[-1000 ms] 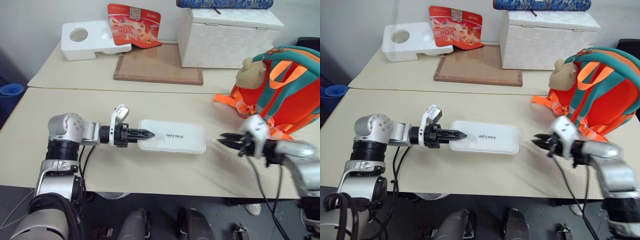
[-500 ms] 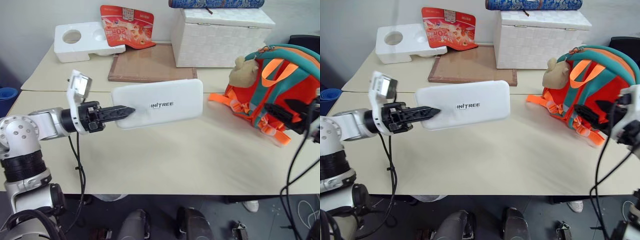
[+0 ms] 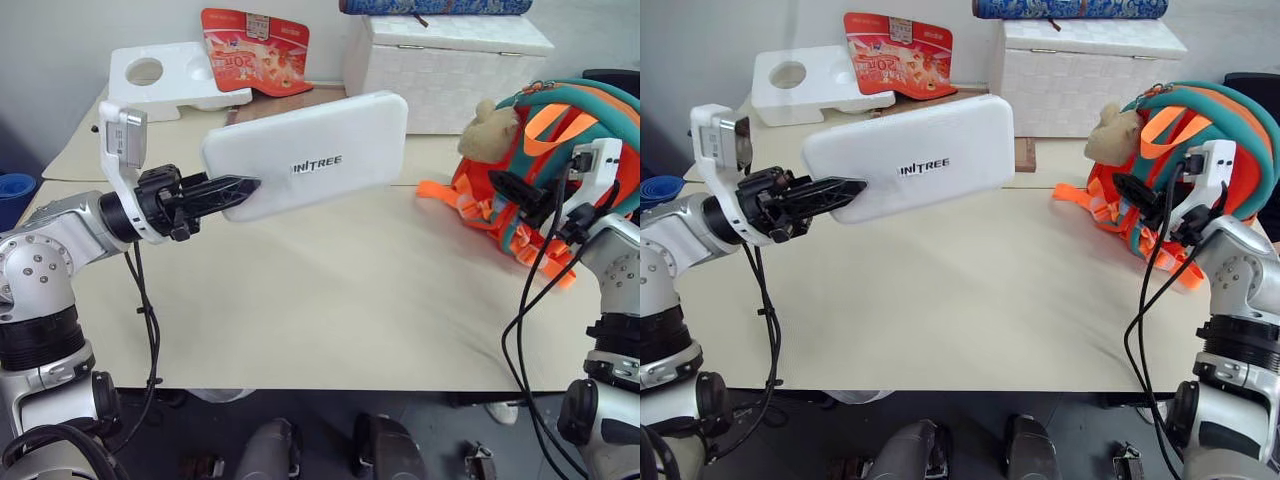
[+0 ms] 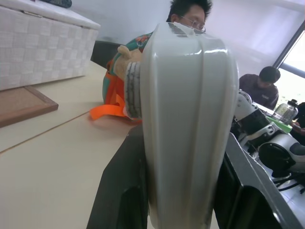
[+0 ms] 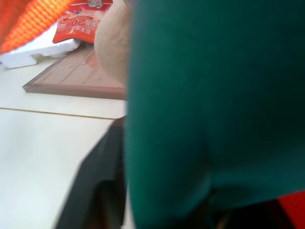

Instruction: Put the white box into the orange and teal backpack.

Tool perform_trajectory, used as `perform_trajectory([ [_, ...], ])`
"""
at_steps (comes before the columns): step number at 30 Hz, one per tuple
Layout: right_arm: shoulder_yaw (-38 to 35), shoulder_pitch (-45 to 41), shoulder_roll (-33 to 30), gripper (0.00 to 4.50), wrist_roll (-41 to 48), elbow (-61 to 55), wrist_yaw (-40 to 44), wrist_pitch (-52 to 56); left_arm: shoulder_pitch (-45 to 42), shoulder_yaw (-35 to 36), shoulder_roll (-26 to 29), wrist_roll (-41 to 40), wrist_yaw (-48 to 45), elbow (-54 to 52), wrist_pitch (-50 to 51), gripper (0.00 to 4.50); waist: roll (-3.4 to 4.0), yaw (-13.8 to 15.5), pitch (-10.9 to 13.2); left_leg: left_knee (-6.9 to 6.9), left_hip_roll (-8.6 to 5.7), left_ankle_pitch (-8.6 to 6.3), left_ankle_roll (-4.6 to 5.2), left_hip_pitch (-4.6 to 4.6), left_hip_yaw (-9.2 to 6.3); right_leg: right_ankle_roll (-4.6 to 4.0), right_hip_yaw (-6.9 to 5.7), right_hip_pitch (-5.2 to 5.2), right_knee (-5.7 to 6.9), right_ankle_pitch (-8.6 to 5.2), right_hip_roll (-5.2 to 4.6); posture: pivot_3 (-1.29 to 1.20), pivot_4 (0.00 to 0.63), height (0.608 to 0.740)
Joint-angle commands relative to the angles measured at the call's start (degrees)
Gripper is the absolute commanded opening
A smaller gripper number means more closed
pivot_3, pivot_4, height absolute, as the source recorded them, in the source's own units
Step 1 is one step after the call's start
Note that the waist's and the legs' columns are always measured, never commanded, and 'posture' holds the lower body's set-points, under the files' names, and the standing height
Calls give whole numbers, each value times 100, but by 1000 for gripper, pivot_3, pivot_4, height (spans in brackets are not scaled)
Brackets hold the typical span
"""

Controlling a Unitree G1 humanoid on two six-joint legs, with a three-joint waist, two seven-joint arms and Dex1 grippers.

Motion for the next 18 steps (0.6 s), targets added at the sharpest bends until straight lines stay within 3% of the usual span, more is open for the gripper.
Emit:
perform_trajectory([
  [1,87,18,-116,425,481,-622,630,113,-69,170,177,-69,-22,-4,-243,1233,2,-14,1,0,1,0,0,0,0,0,1,0,0,0,1,0,150,740],
  [3,182,132,-207,48,893,-1119,1048,480,-70,126,257,-58,-82,38,-303,1233,3,-15,2,-4,4,0,0,0,1,0,1,-4,-1,0,2,0,150,740],
  [8,233,533,-988,48,2421,-2677,2239,1707,-267,-61,506,106,-353,359,-530,1233,9,13,6,-8,5,0,-1,-10,1,0,-1,-15,-4,0,3,0,150,740],
  [14,-177,755,-1944,48,3773,-3294,2753,2613,-554,-330,697,336,-753,745,-837,1233,-6,23,21,-5,4,-3,4,-12,-1,0,-4,-15,-4,0,-4,0,150,740],
  [18,-287,919,-2315,48,4001,-3289,2771,2726,-660,-532,705,325,-1090,723,-899,1233,-19,32,30,-4,3,-9,10,-13,0,0,-3,-15,-10,0,-12,0,150,740],
])
